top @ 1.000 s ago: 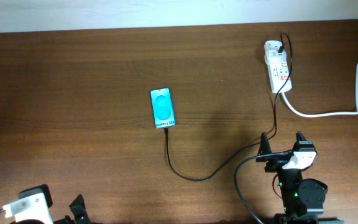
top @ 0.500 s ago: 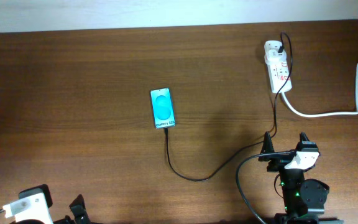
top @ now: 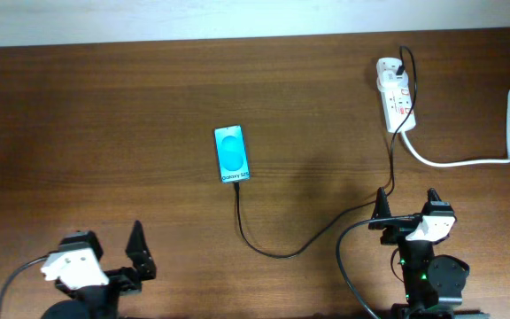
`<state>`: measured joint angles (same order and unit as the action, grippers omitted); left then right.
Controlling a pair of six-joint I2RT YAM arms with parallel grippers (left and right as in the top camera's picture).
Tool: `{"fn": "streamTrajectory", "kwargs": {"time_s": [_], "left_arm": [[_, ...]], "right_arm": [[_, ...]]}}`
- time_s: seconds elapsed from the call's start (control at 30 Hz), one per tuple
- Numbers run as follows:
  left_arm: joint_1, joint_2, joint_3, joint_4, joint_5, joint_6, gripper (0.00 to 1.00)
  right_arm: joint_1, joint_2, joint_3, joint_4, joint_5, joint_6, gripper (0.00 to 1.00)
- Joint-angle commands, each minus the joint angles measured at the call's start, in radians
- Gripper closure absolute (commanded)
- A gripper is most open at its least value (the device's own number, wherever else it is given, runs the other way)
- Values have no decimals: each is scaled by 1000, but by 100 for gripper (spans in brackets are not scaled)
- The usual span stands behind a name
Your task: Plug charger to phone and switch on socket
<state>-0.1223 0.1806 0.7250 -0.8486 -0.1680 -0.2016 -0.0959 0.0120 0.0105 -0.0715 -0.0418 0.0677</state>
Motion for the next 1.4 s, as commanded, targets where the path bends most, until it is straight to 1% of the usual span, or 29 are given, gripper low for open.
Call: {"fn": "streamTrajectory", "kwargs": {"time_s": [0.0,0.07,0.13,0.23,0.43,0.5,0.63,0.73,0.97,1.37], "left_arm": [[34,-95,-234,282,100,101,0],[36,-172,-390,491,129,102,1],[37,-175,-470,602,127,116,1],[37,-175,-561,704,123,196,1],[37,-176,-717,855,117,199,0],[37,-176,-717,843,83,204,0],[37,-176,-717,828,67,286,1],[37,-177,-717,773,71,286,1],[37,-177,-717,766,103,286,1],[38,-175,-716,772,94,286,1]], "right_arm": [[-5,-8,-5,-4,-2,-8,2],[-5,-8,-5,-4,-2,-8,2],[-5,-8,-5,-4,-2,-8,2],[-5,-8,-5,-4,-2,-8,1],[-5,-8,-5,-4,-2,-8,2],[-5,-8,-5,-4,-2,-8,2],[-5,-8,-5,-4,-2,-8,2],[-5,-8,-5,-4,-2,-8,2],[-5,-8,-5,-4,-2,-8,2],[-5,-8,-5,-4,-2,-8,2]]}}
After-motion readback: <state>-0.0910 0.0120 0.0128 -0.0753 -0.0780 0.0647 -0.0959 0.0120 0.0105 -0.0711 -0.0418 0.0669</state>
